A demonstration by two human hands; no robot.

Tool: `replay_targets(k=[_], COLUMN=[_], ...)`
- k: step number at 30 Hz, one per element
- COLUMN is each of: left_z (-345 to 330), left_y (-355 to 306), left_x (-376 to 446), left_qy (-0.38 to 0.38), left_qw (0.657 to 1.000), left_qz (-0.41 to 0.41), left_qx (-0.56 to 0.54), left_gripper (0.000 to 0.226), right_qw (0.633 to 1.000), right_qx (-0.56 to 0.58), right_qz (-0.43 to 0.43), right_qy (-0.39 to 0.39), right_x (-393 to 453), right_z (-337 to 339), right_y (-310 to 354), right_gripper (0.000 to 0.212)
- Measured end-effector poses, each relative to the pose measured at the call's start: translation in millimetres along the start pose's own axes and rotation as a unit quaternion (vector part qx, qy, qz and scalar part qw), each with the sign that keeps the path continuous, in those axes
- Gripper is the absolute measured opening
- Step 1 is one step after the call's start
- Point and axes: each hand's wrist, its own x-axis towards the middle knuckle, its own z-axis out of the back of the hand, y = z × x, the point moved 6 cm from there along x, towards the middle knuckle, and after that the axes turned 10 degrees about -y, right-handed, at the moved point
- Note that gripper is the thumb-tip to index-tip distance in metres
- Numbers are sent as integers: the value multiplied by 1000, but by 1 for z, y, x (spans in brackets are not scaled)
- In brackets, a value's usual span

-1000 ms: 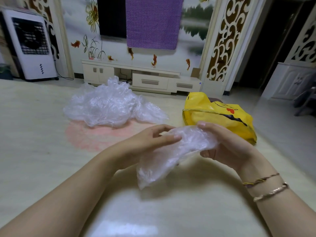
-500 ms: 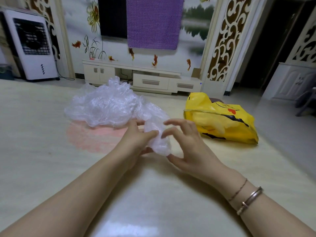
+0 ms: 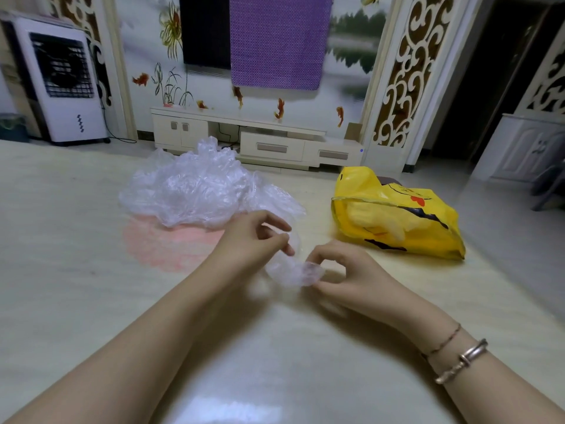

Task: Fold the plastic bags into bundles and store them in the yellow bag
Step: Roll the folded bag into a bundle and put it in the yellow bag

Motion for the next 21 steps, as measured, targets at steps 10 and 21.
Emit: replay_targets(k=[10, 21], left_z=[-13, -12], left_y=[18, 29], left_x=[1, 4], left_qy=[33, 41], left_qw=[989, 986], left_qz=[84, 116], left_qx=[115, 115], left_gripper=[52, 59], right_qw=[968, 996], right_qx=[152, 30], right_qz=[-148, -22], right_qy=[-130, -83], right_x=[23, 14], right_z=[-5, -3], right_y=[-20, 3], right_gripper=[15, 24])
